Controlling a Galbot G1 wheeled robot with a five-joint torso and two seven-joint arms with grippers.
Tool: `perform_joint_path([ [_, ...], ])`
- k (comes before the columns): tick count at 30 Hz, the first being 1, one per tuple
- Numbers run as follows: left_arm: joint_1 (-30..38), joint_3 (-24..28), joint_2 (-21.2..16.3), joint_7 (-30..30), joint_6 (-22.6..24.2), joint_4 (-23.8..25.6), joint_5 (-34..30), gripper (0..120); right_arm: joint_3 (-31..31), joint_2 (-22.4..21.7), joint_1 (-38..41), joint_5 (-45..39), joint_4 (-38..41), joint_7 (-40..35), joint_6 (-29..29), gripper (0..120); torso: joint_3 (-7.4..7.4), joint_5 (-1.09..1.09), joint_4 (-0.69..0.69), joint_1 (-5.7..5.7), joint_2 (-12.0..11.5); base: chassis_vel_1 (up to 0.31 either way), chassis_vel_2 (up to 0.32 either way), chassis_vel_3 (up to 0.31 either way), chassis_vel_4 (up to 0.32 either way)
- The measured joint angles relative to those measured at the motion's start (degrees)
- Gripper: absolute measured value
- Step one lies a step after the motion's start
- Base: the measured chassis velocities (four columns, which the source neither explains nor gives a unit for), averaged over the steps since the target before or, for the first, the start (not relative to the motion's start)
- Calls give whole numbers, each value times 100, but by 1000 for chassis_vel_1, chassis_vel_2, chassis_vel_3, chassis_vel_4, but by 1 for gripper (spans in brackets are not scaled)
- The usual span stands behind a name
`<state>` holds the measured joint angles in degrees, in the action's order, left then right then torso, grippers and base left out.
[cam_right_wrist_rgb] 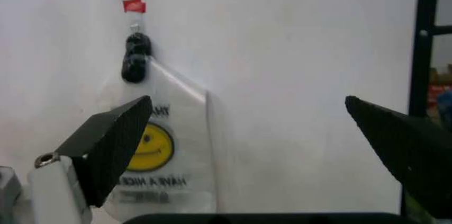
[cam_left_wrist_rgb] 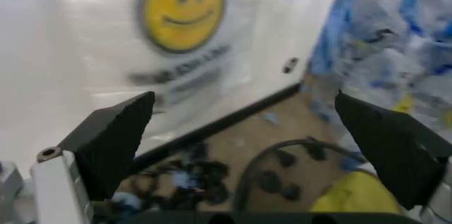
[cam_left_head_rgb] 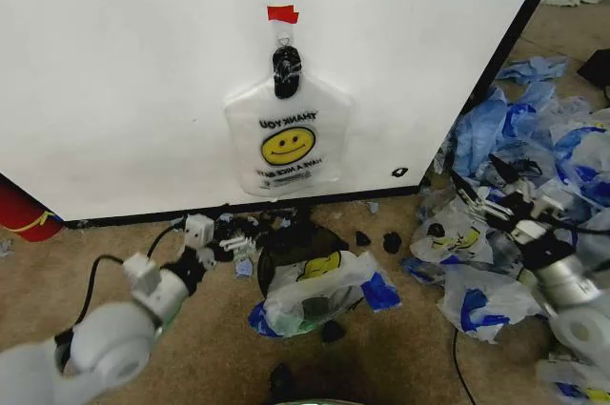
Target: Pick up the garbage bag from the wall and place it over the trash bin.
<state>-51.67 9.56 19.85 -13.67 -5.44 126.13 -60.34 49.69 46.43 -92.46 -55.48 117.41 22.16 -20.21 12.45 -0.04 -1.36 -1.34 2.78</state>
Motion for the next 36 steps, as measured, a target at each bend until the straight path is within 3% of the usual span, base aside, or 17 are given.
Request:
perform_joint_path([
  [4,1677,1527,140,176,676,-239,-244,100,307,459,-541,161,169,120,-78,100,0,-5,-1,0,0,0,0,0,0],
  [5,1677,1527,140,176,676,-239,-244,100,307,459,-541,161,169,120,-78,100,0,-5,-1,0,0,0,0,0,0],
  [12,4134,3352,748,107,2137,-728,-734,100,664,959,-1138,260,261,513,-273,100,0,2,1,0,0,0,0,0,0],
  [14,4262,3478,805,105,2198,-768,-737,100,674,972,-1152,263,258,529,-280,100,0,0,0,0,0,0,0,0,0],
  [17,4971,4116,1270,31,2720,-1129,-769,100,699,1056,-1209,287,245,594,-325,100,1,0,0,0,0,0,0,0,0],
  [19,5193,4334,1488,32,2968,-1343,-761,100,683,1079,-1209,307,216,621,-351,100,1,0,2,0,0,0,0,0,0],
  [24,5564,4840,1878,86,3087,-1893,-555,100,642,1108,-1202,332,113,720,-398,100,1,-2,0,0,0,0,0,0,0],
  [31,5792,5285,1999,211,3133,-2296,-279,100,601,1035,-1170,314,-31,787,-459,100,1,-2,2,0,0,0,0,0,0],
  [36,5928,5539,2130,256,3154,-2611,-156,86,534,989,-1113,302,-58,784,-463,100,1,-2,1,0,0,0,0,0,0],
])
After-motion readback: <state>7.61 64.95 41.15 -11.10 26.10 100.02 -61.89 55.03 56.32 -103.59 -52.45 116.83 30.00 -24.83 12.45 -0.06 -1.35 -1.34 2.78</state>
